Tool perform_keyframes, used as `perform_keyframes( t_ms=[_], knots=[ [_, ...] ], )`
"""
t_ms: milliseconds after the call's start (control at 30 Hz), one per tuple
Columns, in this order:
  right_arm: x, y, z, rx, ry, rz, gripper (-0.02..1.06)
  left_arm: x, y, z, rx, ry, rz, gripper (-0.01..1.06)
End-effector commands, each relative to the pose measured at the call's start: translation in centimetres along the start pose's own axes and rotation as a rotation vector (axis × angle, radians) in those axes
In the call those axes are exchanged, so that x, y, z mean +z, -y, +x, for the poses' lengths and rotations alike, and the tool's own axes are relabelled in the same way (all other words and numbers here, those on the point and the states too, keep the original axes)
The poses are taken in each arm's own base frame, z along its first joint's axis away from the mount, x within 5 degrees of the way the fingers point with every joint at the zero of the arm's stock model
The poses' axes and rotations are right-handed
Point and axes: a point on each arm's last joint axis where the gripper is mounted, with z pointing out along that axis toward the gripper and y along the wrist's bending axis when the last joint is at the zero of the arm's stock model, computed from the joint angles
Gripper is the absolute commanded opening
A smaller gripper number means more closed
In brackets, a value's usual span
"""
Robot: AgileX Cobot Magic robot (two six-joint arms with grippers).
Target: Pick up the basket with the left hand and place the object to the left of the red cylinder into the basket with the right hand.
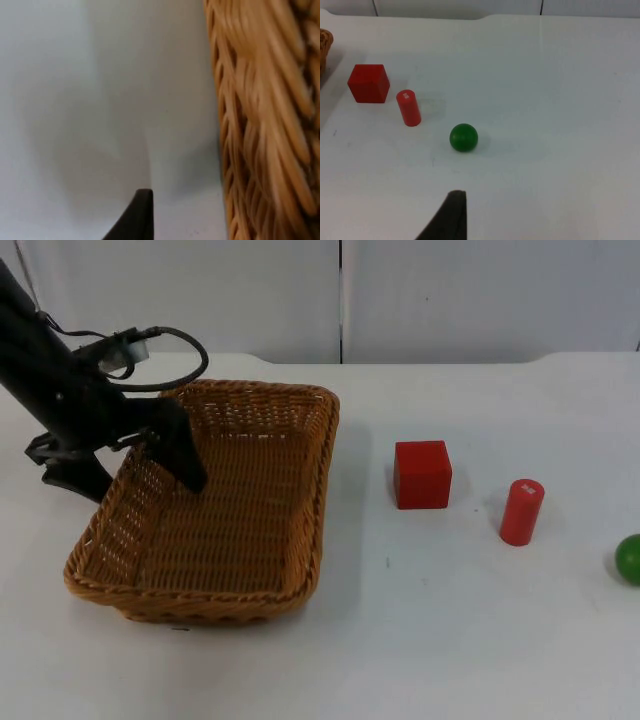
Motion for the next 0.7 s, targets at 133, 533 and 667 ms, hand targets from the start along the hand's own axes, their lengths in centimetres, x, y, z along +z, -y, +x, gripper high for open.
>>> perform_keyframes(
  t_ms=[133, 533, 667],
  knots=[
    [0.0, 0.0, 0.0, 0.012, 0.005, 0.007, 1.05, -0.1, 0.0, -0.5, -0.006, 0.041, 0.001, 1.04],
    [0.0, 0.0, 0.0, 0.010, 0.005, 0.010, 1.05, 1.2, -0.5, -0.3, -0.038, 0.034, 0.015, 0.83],
    [0.0, 0.0, 0.0, 0.009, 0.005, 0.012, 1.05, 1.3, -0.5, -0.3, -0.042, 0.032, 0.018, 0.83]
  ],
)
